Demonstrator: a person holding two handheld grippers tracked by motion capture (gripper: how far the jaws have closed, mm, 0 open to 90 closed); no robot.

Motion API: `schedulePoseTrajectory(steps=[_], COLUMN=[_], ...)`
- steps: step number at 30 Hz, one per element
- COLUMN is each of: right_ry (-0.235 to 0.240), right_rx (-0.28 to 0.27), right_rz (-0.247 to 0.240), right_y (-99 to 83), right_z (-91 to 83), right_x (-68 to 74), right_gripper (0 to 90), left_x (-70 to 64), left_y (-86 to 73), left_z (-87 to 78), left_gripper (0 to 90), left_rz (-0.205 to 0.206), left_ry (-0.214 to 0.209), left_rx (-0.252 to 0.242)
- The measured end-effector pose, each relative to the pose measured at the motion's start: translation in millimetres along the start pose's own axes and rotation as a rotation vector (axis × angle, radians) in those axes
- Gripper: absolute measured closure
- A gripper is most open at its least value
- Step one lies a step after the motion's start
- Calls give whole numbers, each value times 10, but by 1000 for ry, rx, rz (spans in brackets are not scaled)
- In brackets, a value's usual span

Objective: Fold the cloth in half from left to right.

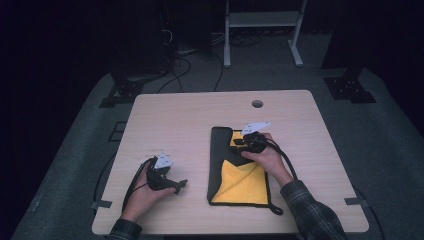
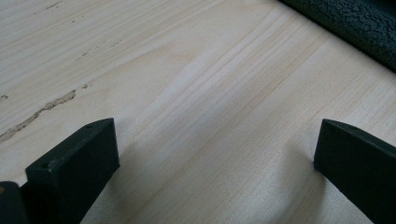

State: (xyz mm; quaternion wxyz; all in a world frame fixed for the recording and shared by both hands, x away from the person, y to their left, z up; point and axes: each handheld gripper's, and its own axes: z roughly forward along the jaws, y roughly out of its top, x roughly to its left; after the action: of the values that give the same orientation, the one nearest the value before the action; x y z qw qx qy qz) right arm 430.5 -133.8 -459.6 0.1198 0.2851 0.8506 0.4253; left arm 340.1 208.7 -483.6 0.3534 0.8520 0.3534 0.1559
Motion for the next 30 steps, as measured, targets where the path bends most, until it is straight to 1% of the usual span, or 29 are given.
schedulePoseTrajectory(steps=[5, 8, 11, 14, 16, 20, 22, 25, 27, 30], right_ry=[-4, -18, -31, -28, -26, -25, -31, -46, -61, -87], right_rx=[29, 49, 50, 46, 40, 4, -14, -35, -50, -62], right_rz=[-6, -26, -31, -22, -9, 20, 27, 48, 72, 85], right_y=[-33, -55, -61, -62, -52, -11, 14, 45, 63, 88], right_z=[126, 178, 194, 187, 163, 71, 12, -69, -116, -182], right_x=[5, 17, 14, 9, 3, -32, -66, -135, -198, -295], right_gripper=[633, 665, 745, 833, 850, 859, 860, 860, 860, 860], left_x=[0, 0, 0, -1, 0, 0, -1, -1, -1, 0], left_y=[0, 0, 0, 0, 0, 0, 0, 0, -1, -1], left_z=[0, 0, 0, 0, 0, 0, 1, 0, 1, 0], left_gripper=[0, 0, 0, 0, 0, 0, 0, 0, 0, 0], left_rz=[0, 0, 0, -1, 0, 0, -1, 0, 0, 0], left_ry=[0, 0, 0, 0, 0, 0, 0, 0, 0, 0], left_rx=[0, 0, 0, -1, 0, 0, -1, -1, -1, -1])
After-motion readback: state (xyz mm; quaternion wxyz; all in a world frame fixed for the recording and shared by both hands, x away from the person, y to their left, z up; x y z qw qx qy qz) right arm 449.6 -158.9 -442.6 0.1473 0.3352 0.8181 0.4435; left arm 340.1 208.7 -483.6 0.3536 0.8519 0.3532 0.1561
